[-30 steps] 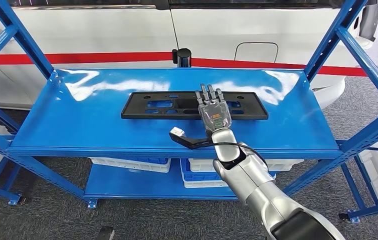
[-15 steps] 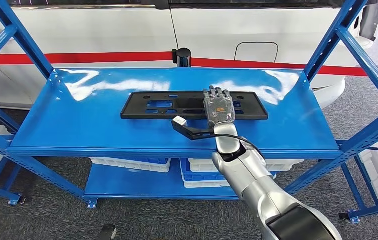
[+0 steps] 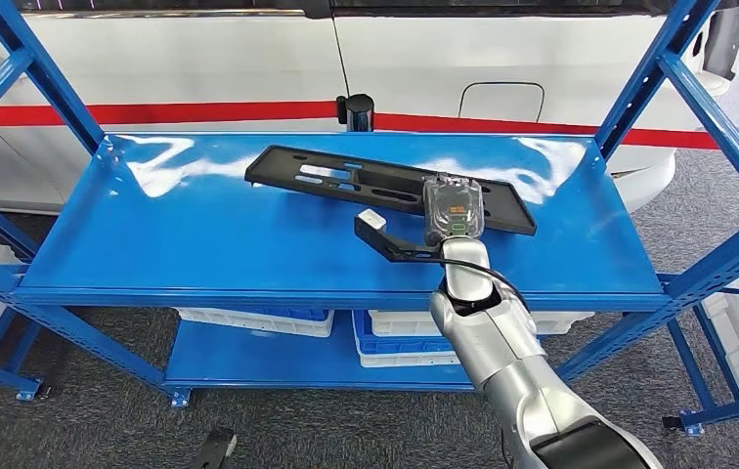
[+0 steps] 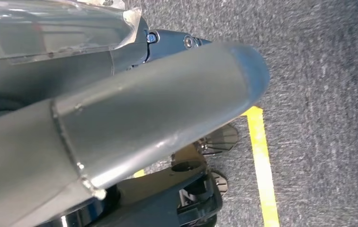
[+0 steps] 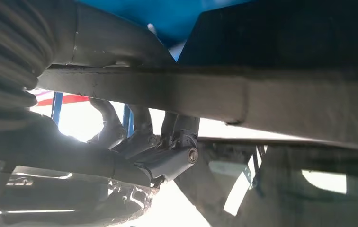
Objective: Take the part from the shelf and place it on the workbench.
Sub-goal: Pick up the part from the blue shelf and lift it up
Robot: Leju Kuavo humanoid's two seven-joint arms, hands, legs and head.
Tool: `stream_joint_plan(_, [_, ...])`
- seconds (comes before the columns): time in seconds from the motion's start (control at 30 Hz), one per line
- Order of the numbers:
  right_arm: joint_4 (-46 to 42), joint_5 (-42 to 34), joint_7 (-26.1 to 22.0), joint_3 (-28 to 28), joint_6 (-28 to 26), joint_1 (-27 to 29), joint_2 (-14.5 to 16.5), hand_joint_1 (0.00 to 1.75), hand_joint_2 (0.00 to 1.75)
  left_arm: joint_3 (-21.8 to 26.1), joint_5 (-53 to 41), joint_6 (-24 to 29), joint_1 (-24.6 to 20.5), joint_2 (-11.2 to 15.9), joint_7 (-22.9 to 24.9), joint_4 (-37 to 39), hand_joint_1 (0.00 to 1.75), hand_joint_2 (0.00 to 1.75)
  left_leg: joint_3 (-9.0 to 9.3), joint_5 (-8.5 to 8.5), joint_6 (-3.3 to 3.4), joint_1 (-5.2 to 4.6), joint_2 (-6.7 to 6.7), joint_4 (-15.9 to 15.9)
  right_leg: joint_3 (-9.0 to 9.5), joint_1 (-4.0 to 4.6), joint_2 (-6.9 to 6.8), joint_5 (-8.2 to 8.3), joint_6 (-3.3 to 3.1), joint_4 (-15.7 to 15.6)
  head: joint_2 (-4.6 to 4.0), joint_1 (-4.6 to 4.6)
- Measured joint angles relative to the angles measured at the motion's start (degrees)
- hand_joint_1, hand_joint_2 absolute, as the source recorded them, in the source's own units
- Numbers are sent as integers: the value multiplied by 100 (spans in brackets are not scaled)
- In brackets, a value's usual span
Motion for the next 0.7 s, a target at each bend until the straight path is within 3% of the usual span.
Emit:
stream_joint_plan(0.57, [-2181,-379,-799,-999,-56,704,-138,175,175,4,-29,43,-58,-21,-324,0,0,0,-2,-1,0,0,0,1,-2,0,1,0,0,0,0,-1])
stream_joint_plan(0.7, [-2813,-542,-999,-1051,-79,812,-172,175,175,24,20,-127,-76,-26,-473,0,0,175,-2,-1,0,0,1,1,-3,1,1,0,0,0,0,-1])
